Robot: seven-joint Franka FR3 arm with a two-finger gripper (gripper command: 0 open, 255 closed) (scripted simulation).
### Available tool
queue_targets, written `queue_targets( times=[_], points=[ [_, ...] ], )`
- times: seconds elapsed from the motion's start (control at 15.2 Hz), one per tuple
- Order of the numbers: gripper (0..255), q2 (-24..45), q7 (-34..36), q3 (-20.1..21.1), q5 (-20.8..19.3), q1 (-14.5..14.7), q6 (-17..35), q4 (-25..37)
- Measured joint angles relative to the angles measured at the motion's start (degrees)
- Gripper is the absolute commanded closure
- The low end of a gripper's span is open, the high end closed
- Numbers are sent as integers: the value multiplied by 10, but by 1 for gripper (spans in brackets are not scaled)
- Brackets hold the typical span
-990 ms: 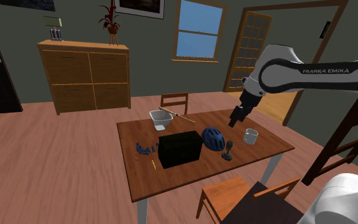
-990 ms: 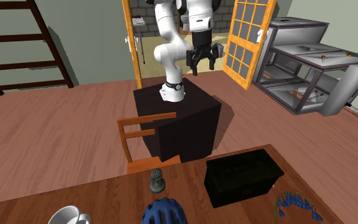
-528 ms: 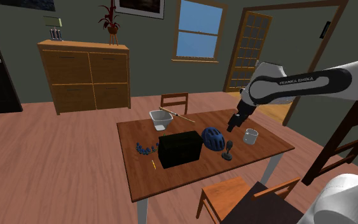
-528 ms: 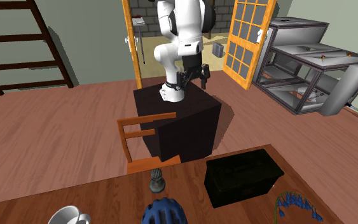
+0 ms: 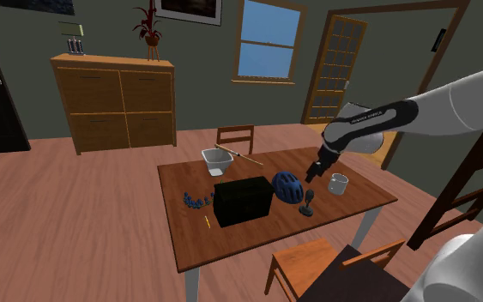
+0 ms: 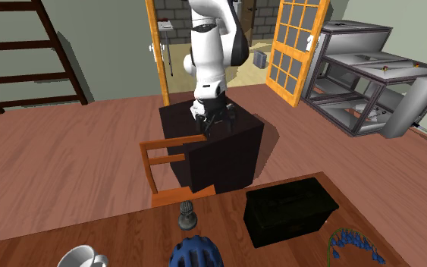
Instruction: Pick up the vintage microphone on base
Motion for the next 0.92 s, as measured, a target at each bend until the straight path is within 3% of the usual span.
queue_targets(
  times=[0.26,0.53,0.92],
  points=[
    [0,80,-75,-30,62,0,44,28],
    [0,178,-160,-37,152,-12,74,81],
    [0,310,-268,-10,265,-73,91,172]
  ],
)
